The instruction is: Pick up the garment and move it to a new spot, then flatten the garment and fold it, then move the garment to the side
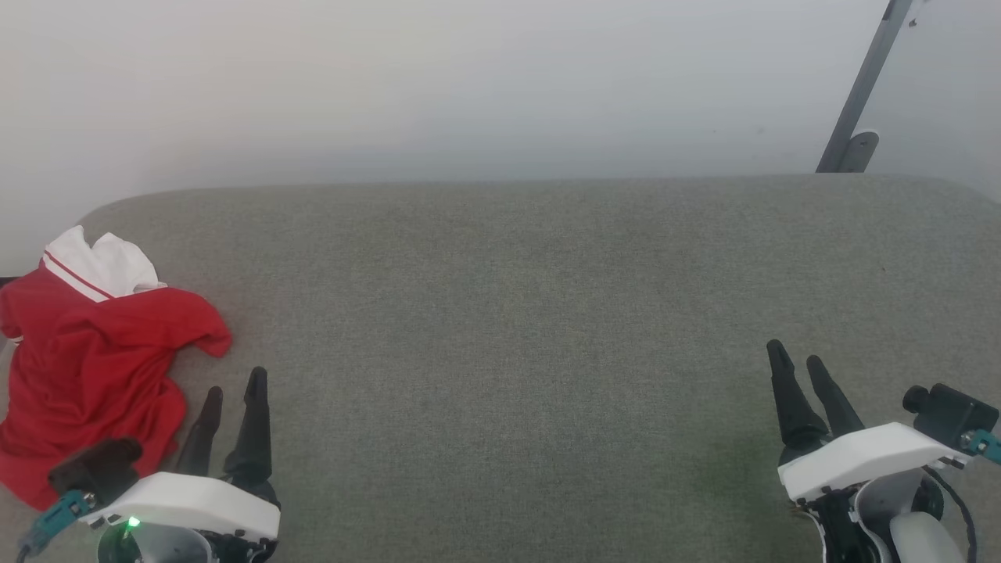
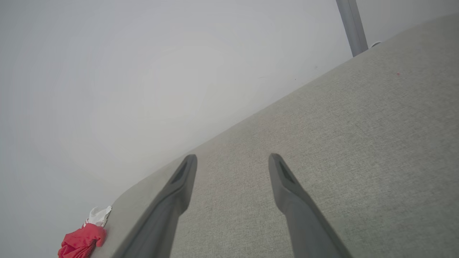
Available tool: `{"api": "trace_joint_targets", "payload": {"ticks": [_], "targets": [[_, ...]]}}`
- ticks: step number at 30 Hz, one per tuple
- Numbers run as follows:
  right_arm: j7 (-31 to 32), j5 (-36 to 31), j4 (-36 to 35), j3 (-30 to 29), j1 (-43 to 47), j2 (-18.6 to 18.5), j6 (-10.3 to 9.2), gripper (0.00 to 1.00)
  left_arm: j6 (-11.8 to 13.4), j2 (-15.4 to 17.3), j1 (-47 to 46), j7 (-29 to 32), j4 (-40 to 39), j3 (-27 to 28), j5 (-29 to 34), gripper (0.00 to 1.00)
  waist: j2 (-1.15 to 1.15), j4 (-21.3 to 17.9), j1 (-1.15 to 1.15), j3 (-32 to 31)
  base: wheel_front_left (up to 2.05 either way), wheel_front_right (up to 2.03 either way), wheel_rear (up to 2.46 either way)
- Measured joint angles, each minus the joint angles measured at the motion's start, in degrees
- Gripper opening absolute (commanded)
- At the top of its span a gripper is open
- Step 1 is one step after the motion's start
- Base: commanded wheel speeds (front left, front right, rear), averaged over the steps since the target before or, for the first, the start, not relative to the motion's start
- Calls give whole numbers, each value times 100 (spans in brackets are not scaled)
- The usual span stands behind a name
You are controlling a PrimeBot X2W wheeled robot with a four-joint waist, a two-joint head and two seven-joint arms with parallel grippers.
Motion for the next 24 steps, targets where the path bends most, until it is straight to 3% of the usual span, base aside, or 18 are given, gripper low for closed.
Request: {"api": "trace_joint_targets", "payload": {"ticks": [24], "targets": [[-229, -1468, -223, -93, 118, 32, 5, 100, -245, 42, 139, -366, -90, 70, 1386, 100, 0, -9, 0, -27, 0, 0, 0]]}}
